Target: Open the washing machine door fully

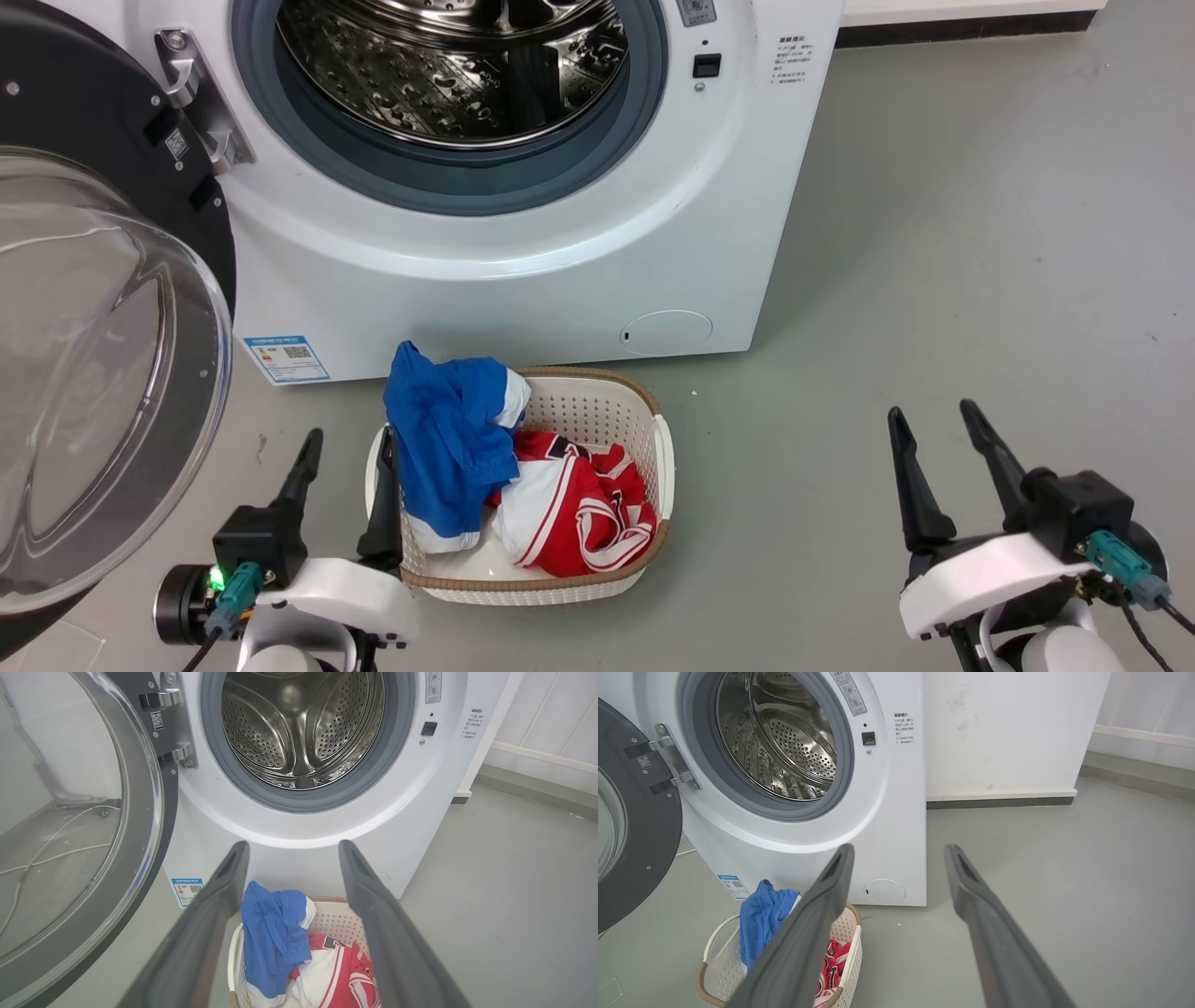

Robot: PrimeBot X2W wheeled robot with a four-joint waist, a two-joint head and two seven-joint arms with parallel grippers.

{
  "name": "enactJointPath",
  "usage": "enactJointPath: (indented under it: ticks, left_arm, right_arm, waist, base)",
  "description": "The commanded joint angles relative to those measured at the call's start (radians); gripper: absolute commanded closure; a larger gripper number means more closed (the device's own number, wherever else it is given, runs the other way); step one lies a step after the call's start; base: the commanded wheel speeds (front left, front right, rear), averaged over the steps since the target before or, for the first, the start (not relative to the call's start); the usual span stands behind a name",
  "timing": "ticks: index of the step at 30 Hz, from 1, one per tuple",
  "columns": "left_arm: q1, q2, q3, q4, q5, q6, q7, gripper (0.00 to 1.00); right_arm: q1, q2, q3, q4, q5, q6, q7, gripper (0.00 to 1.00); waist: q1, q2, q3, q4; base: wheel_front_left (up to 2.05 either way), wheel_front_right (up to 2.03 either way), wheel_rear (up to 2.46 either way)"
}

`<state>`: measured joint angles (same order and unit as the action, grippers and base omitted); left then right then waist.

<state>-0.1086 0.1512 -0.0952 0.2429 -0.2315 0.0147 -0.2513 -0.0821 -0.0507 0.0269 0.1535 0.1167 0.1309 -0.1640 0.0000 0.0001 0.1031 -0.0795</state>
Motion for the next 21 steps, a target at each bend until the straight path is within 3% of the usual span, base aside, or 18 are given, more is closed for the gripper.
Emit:
enactJointPath:
  ticks: [1, 8, 21]
  left_arm:
    - [0.001, -0.001, 0.0, 0.004, -0.001, 0.002, 0.002, 1.0]
    - [0.006, -0.012, 0.016, 0.028, -0.077, -0.007, 0.029, 1.0]
    - [0.006, -0.027, 0.049, 0.019, -0.306, -0.032, 0.086, 1.0]
  right_arm:
    - [0.002, 0.0, 0.0, 0.005, 0.0, 0.0, 0.0, 1.0]
    - [0.018, -0.003, 0.001, 0.02, 0.088, 0.0, 0.008, 1.0]
    - [0.005, -0.019, -0.006, 0.035, 0.354, 0.0, 0.041, 1.0]
  waist:
    - [0.0, -0.0001, 0.0, 0.0]
    - [0.0, -0.0001, -0.003, 0.003]
    - [0.0, -0.0001, -0.013, 0.011]
  base:
    - [0.0, 0.0, 0.0]
    - [0.0, 0.0, 0.0]
    - [0.0, 0.0, 0.0]
